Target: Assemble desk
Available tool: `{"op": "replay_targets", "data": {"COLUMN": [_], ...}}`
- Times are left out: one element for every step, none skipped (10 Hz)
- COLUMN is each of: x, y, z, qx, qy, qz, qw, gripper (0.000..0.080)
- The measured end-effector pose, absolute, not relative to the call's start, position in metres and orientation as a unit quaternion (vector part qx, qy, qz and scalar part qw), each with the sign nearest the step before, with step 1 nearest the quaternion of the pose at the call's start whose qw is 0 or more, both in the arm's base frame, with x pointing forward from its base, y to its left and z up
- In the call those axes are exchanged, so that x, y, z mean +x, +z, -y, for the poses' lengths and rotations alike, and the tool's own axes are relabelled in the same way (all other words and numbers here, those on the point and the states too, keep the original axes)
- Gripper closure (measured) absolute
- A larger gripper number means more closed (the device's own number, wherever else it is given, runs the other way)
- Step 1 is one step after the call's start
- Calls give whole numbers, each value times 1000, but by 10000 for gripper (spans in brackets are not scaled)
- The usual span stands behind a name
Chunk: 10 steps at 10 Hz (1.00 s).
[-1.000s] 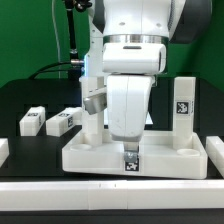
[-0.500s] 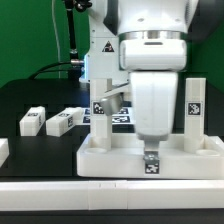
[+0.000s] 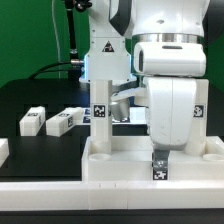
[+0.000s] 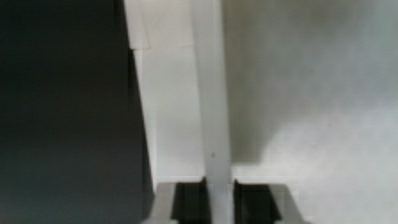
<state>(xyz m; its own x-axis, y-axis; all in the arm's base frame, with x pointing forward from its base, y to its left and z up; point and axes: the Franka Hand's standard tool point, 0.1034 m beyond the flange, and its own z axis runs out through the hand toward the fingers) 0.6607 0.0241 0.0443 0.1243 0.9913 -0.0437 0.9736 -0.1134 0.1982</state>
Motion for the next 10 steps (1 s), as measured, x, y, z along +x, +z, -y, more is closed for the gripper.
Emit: {"op": "replay_targets", "data": {"x": [660, 659, 660, 659, 659, 659, 659, 659, 659, 659], "y": [42, 42, 42, 42, 42, 42, 42, 42, 42, 42], "z": [-22, -21, -21, -21, -20, -20, -20, -20, -19, -19], "qx": [745, 746, 746, 746, 746, 747, 747, 747, 747, 747], "qy": [48, 48, 48, 48, 48, 48, 48, 48, 48, 47], "qz": [-659, -659, -658, -658, -658, -658, -658, -657, -657, -657], "qw": [88, 88, 88, 88, 88, 88, 88, 88, 88, 88], "gripper": [737, 737, 572, 572, 366, 366, 200, 200, 159, 151]}}
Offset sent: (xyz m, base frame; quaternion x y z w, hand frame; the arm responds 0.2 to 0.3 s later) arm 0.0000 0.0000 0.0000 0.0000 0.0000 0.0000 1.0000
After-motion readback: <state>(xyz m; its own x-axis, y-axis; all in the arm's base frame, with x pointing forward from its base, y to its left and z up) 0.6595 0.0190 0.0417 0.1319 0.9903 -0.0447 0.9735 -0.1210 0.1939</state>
